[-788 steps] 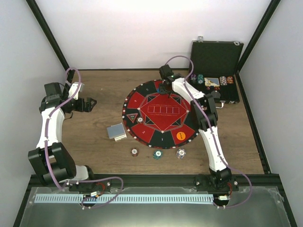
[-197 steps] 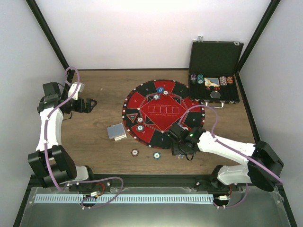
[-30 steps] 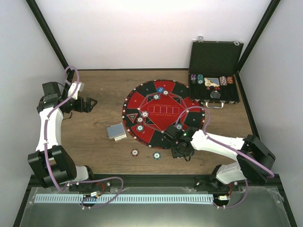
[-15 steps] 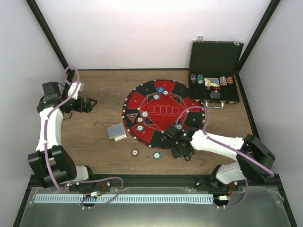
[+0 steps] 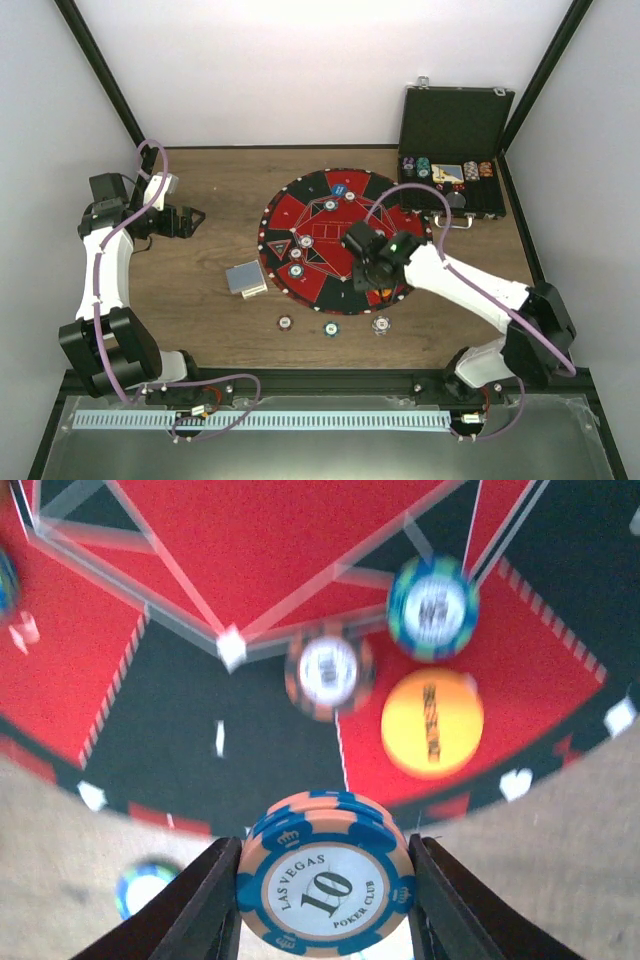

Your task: Distribute texas hold em gaming equipment

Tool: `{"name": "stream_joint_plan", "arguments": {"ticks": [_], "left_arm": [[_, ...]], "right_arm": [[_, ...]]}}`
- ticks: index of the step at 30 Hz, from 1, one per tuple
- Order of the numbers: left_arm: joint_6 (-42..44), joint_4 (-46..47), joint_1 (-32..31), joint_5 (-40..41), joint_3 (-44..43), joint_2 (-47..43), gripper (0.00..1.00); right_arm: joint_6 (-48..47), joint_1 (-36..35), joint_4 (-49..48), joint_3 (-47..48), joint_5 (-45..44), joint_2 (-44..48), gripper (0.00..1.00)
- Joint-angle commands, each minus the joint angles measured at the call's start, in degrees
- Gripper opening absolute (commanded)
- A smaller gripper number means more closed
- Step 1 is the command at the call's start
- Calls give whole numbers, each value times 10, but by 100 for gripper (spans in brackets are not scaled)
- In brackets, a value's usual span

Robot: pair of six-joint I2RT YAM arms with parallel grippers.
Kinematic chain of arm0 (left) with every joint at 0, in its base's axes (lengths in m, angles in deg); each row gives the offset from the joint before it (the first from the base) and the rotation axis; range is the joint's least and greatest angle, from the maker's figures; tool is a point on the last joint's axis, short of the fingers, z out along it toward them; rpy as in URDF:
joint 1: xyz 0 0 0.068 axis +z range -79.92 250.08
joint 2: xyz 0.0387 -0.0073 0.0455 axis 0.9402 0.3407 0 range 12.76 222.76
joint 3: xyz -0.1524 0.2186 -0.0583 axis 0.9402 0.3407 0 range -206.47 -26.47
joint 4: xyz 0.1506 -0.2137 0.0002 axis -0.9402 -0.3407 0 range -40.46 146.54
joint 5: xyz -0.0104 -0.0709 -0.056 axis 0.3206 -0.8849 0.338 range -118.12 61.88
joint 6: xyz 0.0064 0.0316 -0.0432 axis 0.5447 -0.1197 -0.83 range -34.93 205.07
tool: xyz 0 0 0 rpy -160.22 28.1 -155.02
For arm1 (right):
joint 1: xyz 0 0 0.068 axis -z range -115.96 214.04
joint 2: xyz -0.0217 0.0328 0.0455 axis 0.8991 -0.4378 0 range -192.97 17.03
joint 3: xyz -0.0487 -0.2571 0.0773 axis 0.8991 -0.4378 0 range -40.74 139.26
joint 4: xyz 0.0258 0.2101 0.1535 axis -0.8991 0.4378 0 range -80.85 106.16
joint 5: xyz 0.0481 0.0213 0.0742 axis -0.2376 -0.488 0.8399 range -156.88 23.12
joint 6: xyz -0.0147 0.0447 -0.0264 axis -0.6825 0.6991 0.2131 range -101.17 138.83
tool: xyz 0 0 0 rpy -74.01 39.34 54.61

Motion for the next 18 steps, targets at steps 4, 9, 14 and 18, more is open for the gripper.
{"name": "stream_joint_plan", "arguments": {"ticks": [4,9,14,18], "left_arm": [[6,-2,3,-6,-12,-5,100],[6,-2,4,-7,-13,-7,100],[10,-5,5,-7,-15,-6,100],[15,-7,6,-6,-17,-2,100]], "right_arm": [[-147,122,-66,185,-29,-136,18],[-203,184,-81,347,-27,-299,18],[-226,214,-63,494,-21,-437,17],[-230,238,-52,557,-12,-506,17]]}}
